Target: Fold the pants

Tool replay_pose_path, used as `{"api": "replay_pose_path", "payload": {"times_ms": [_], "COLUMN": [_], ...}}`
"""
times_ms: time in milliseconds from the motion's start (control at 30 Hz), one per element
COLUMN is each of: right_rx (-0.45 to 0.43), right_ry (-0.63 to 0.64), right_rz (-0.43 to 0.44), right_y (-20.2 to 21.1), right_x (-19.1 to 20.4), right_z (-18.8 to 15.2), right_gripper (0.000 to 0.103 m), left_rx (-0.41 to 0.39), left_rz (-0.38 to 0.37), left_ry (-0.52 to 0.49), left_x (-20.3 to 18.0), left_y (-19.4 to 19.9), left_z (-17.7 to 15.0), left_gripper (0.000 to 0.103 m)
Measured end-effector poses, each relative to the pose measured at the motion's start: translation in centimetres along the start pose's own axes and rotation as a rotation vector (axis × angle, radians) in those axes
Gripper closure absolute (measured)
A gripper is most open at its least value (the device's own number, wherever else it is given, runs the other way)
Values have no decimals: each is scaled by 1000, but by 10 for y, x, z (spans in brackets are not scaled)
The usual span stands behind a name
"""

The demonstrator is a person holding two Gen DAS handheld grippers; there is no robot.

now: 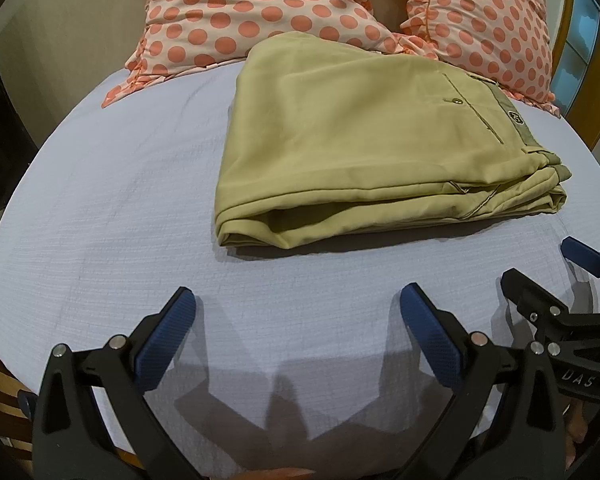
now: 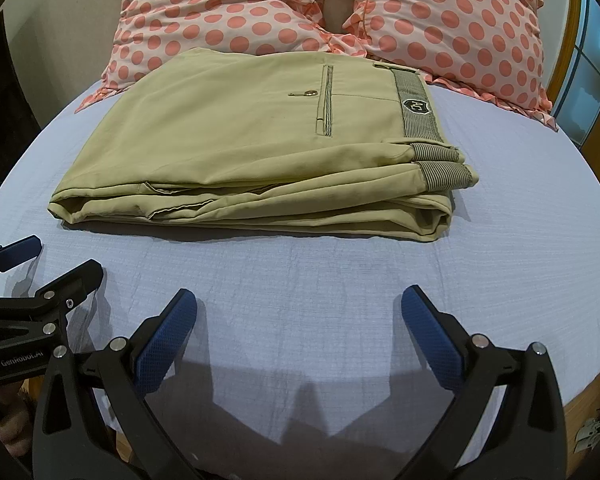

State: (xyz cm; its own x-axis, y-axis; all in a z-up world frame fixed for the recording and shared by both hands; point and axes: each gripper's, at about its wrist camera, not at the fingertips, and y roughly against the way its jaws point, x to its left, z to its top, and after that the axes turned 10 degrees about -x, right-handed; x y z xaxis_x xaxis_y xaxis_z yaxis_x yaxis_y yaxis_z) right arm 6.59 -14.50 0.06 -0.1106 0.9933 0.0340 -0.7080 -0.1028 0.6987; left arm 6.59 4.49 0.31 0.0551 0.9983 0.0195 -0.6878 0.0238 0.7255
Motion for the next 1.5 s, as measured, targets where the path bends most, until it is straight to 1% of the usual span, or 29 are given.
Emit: {"api": "replay_pose_path", "payload": {"times_ms": [1500], "right_rx": [-4], "right_ry": [-6], "right_rz": [-6], "right_y": [0], "right_x": [-1], "right_z": [1], "right_gripper": [1], "left_rx": [-2], "left_rz": [1], "left_ry": [2], "left_x": [2], "left_y": [0], "left_z": [0], "left_gripper": [2]}}
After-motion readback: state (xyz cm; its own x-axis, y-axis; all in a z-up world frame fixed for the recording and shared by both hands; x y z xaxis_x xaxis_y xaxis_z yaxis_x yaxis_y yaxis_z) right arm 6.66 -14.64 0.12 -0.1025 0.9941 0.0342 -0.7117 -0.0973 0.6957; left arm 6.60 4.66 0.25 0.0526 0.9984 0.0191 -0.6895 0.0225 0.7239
